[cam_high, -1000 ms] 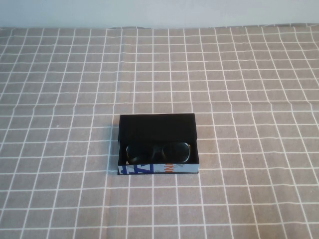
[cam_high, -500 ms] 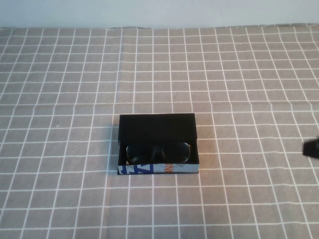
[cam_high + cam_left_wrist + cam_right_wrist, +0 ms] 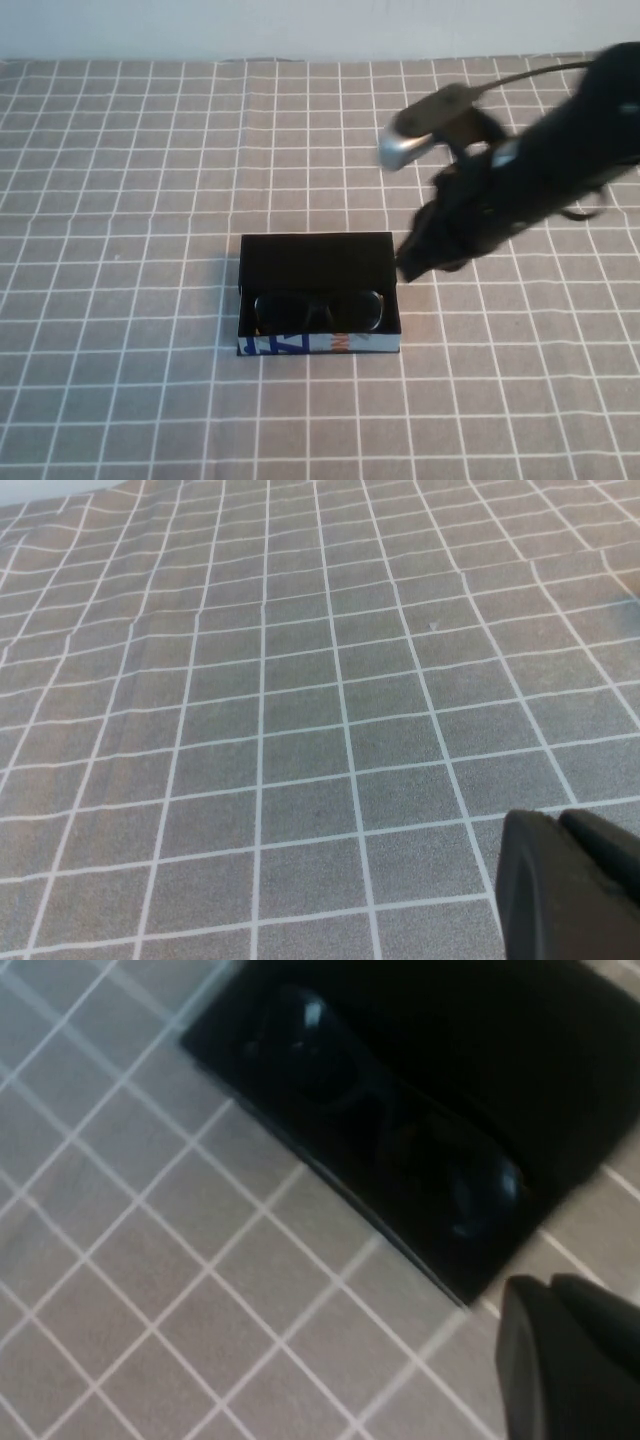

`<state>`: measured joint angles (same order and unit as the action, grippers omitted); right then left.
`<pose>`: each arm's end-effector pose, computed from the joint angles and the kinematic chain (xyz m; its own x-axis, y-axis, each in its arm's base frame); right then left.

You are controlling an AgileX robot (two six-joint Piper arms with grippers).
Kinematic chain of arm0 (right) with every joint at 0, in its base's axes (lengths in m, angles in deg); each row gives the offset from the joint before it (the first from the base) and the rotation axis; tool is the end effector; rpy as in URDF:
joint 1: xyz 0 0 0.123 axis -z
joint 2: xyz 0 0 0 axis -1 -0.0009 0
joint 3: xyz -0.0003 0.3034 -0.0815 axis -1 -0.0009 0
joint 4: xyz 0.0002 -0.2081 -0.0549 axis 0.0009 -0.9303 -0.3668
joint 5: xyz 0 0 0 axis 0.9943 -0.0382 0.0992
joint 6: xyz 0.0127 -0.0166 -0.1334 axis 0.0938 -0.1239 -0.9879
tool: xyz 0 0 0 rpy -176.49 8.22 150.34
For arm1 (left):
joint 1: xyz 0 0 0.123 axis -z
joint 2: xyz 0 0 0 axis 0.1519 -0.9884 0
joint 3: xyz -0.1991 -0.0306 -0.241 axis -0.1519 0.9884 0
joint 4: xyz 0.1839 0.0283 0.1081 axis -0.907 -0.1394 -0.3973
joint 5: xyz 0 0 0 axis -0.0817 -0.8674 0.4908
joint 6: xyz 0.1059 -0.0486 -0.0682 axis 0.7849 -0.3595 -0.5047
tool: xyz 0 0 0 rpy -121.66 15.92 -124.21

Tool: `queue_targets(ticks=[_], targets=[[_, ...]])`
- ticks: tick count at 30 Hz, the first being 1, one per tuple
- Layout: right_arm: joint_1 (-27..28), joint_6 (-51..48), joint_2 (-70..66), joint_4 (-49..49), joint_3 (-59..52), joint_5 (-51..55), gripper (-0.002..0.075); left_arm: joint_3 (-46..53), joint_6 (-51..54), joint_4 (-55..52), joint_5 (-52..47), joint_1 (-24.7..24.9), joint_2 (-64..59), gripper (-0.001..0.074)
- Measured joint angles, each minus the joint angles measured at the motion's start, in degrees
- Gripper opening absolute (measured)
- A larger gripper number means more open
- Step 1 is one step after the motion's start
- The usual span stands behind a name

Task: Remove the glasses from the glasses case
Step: Pick up the glasses from the glasses case

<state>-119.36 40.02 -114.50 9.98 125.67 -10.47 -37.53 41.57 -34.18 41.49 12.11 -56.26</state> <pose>0.2747 0.1883 0.3048 -0.6165 -0.5867 -0.5251 -0.7209 0.6888 0.0768 0.0282 -0.0001 0.1612 -0.2739 0.1290 -0.9531 0.0791 0.9906 0.1113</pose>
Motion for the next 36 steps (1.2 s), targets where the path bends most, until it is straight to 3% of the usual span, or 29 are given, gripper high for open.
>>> queue_targets(ticks=[9, 12, 17, 20, 36], targets=[[-6.34, -18.16, -15.83, -1.37, 15.67, 7.15, 0.0011, 0.00, 0.00, 0.00, 0.00, 0.00, 0.00, -0.0005], [-6.44, -25.33, -19.96, -1.59, 20.05, 11.66, 0.0090, 0.00, 0.00, 0.00, 0.00, 0.00, 0.00, -0.0004], [-6.56, -35.19, -25.50, -1.82, 25.40, 14.86, 0.0294, 0.00, 0.00, 0.00, 0.00, 0.00, 0.00, -0.0004], [-6.56, -39.47, -27.46, -1.95, 27.04, 14.88, 0.0351, 0.00, 0.00, 0.00, 0.00, 0.00, 0.00, -0.0004], [-6.87, -42.24, -31.79, -2.42, 27.73, 8.27, 0.0371, 0.00, 0.00, 0.00, 0.00, 0.00, 0.00, -0.0004]])
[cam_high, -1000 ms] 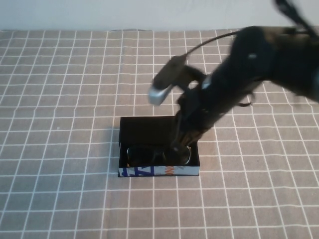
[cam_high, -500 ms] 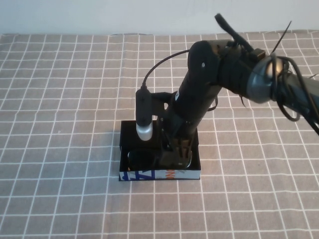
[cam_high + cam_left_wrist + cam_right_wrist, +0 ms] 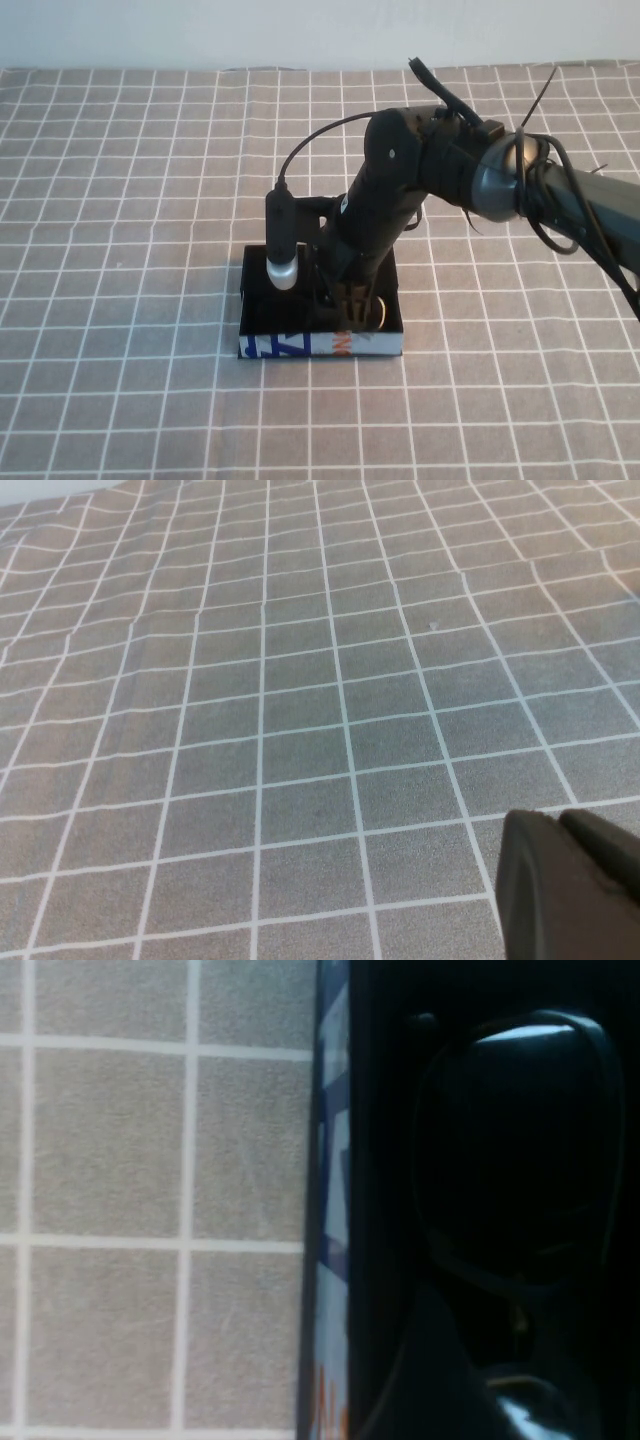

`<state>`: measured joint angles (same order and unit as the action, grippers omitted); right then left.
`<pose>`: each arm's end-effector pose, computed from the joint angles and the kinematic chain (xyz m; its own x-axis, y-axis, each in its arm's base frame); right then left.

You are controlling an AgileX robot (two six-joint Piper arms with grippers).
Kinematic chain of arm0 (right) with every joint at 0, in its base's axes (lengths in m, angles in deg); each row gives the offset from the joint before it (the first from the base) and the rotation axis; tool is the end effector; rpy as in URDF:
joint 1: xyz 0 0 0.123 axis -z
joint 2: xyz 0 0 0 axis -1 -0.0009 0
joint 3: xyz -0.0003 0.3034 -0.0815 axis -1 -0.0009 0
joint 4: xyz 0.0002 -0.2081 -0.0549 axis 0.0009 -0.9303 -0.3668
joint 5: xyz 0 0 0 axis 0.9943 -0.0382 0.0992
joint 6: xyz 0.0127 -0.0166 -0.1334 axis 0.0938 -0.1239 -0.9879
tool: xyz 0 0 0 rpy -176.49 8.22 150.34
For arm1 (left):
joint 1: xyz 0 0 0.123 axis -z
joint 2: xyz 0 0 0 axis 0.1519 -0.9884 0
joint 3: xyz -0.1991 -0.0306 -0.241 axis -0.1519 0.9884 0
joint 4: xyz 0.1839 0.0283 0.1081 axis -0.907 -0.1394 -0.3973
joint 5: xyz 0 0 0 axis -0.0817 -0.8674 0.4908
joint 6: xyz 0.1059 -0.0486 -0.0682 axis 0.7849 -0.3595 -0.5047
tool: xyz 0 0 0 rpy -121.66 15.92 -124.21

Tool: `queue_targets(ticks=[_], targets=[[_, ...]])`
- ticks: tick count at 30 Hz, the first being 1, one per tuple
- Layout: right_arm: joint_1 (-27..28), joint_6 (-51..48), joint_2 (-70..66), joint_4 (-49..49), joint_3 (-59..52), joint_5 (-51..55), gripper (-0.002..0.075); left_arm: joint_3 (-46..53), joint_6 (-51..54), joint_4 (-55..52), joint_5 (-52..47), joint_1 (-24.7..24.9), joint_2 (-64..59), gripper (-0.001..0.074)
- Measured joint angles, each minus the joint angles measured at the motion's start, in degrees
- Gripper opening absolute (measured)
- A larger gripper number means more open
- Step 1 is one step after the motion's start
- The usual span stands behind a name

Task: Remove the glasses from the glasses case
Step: Pick up the glasses from the glasses case

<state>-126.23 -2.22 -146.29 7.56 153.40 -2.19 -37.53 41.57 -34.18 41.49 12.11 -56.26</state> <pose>0.3538 0.2938 0.2040 0.1196 -0.9396 -0.3207 -0.9866 -0.0764 -0.1442 0.0282 -0.0001 0.1612 -0.2739 0.1290 -0.9531 0.0791 0.9906 0.1113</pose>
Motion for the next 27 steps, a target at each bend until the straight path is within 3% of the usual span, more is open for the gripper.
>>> queue_targets(ticks=[27], targets=[[-0.10, -0.03, -0.68, 0.94, 1.17, 5.45, 0.0361, 0.00, 0.00, 0.00, 0.00, 0.00, 0.00, -0.0004]])
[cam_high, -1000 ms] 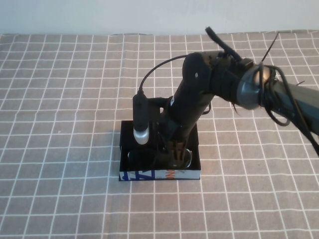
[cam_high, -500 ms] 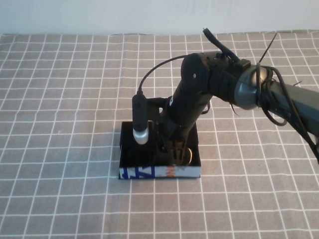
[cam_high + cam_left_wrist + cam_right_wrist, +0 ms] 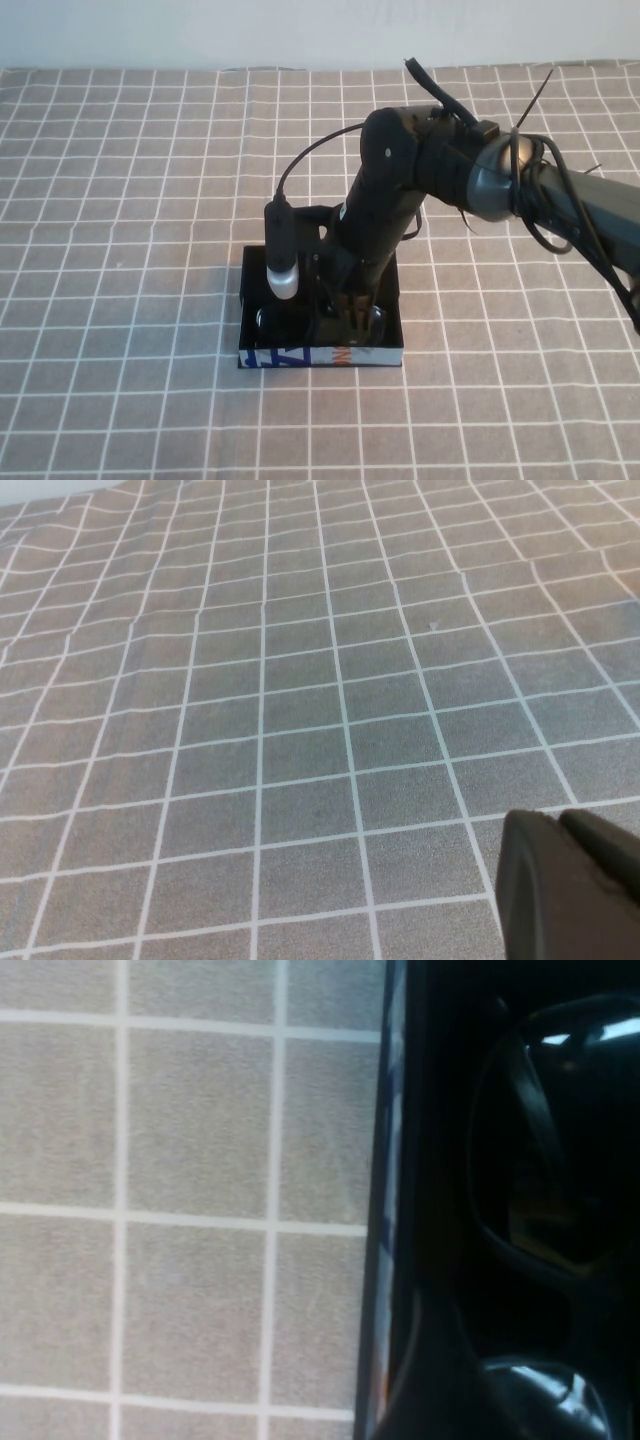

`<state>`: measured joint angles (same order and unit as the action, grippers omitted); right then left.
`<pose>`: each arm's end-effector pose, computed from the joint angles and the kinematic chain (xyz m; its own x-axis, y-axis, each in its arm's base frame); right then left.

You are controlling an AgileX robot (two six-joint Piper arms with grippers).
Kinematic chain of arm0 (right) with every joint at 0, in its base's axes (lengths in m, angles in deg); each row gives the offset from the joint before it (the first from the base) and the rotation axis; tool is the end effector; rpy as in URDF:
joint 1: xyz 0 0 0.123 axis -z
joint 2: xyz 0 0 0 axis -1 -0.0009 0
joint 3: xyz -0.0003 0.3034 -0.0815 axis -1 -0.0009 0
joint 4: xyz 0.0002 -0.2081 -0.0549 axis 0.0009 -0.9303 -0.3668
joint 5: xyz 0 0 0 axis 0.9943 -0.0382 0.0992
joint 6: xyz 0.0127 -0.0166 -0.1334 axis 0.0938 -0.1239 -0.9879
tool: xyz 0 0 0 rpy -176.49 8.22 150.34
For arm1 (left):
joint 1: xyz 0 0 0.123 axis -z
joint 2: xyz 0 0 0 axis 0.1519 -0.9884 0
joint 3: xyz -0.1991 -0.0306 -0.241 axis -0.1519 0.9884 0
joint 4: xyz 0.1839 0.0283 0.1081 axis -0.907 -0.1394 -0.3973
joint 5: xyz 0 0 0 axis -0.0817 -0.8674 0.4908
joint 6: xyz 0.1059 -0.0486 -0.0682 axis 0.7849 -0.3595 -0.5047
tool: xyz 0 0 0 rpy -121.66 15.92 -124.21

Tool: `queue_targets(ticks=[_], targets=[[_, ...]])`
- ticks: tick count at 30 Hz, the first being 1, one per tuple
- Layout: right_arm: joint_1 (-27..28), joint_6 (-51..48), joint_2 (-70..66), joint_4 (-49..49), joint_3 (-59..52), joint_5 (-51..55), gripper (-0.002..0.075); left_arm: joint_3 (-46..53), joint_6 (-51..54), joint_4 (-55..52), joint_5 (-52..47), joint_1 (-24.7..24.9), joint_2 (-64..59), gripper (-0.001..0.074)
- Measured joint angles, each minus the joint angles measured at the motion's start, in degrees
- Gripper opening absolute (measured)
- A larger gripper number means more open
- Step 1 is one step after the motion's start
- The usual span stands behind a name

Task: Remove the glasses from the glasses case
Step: Pick up the glasses from the glasses case

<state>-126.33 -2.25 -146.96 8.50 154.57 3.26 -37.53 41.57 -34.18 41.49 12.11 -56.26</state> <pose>0.3447 0.2923 0.2013 0.1144 -0.9471 -0.2997 -0.9930 -0.1003 -0.0622 0.0282 -0.0001 0.1612 -0.2739 0.1290 -0.9531 0.0791 0.9906 0.1113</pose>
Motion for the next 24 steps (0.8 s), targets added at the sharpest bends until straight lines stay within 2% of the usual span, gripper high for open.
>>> queue_targets(ticks=[18, 22, 24], targets=[[0.00, 0.00, -1.67, 0.48, 0.00, -1.87, 0.0348, 0.00, 0.00, 0.00, 0.00, 0.00, 0.00, -0.0005], [0.00, 0.00, -1.67, 0.48, 0.00, -1.87, 0.0280, 0.00, 0.00, 0.00, 0.00, 0.00, 0.00, -0.0004], [0.00, 0.00, -1.67, 0.36, 0.00, -1.87, 0.0202, 0.00, 0.00, 0.00, 0.00, 0.00, 0.00, -0.0005]])
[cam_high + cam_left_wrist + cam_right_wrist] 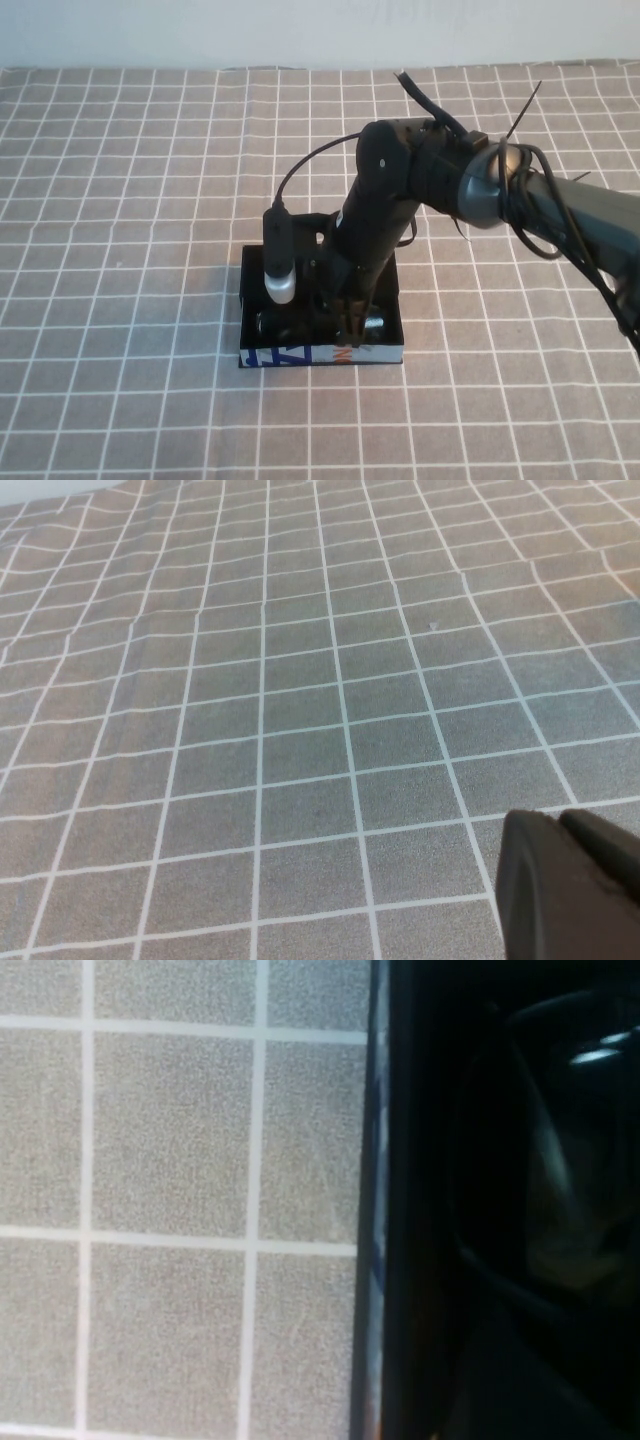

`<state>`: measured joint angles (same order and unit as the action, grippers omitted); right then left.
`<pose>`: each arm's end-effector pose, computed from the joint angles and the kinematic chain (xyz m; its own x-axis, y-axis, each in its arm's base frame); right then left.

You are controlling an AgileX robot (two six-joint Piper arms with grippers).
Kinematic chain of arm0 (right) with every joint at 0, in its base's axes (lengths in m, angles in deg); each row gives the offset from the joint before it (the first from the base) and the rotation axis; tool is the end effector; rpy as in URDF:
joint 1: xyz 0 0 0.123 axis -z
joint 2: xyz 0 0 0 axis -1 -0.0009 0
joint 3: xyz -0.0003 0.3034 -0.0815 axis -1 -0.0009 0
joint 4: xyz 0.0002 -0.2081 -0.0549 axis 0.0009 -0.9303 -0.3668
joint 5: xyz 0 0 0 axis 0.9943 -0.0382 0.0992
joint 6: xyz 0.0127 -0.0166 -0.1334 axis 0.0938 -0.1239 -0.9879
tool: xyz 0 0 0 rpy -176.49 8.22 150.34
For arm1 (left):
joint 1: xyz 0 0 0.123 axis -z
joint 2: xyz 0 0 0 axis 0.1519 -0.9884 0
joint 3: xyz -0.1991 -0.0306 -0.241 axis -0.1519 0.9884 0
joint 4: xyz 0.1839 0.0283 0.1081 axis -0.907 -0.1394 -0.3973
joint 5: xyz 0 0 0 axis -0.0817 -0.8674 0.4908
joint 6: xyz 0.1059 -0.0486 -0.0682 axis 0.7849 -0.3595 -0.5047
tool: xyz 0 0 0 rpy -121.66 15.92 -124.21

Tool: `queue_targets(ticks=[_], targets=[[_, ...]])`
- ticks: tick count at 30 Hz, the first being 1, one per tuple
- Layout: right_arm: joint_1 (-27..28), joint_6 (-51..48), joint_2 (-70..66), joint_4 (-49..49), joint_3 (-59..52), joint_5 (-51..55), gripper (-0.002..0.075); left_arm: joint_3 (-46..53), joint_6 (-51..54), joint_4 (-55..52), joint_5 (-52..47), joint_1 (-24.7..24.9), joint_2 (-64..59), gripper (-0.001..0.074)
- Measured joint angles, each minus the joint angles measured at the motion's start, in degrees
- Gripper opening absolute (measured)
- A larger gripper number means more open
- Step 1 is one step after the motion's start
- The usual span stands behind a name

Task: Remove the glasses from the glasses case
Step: Pick up the glasses from the glasses case, then place the glasses on the table

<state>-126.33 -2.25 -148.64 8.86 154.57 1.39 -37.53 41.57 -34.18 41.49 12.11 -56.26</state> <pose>0.3498 0.2963 0.1890 0.1051 -0.9468 -0.3040 -0.9940 -0.0904 -0.0621 0.0282 -0.0001 0.1612 -0.2739 0.1290 -0.9531 0.0791 0.9906 0.1113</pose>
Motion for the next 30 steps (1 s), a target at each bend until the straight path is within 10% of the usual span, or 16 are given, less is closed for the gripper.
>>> queue_targets(ticks=[5, 14, 21, 30], targets=[[0.00, 1.66, -0.03, -0.54, 3.34, 3.26, 0.0032, 0.00, 0.00, 0.00, 0.00, 0.00, 0.00, -0.0004], [0.00, 13.10, 0.57, -1.18, 17.42, 7.23, 0.0029, 0.00, 0.00, 0.00, 0.00, 0.00, 0.00, -0.0004], [0.64, 40.38, 7.35, -11.24, 19.16, 8.10, 0.0029, 0.00, 0.00, 0.00, 0.00, 0.00, 0.00, -0.0005], [10.20, 56.48, 20.55, -8.55, -1.15, 8.19, 0.0029, 0.00, 0.00, 0.00, 0.00, 0.00, 0.00, -0.0004]])
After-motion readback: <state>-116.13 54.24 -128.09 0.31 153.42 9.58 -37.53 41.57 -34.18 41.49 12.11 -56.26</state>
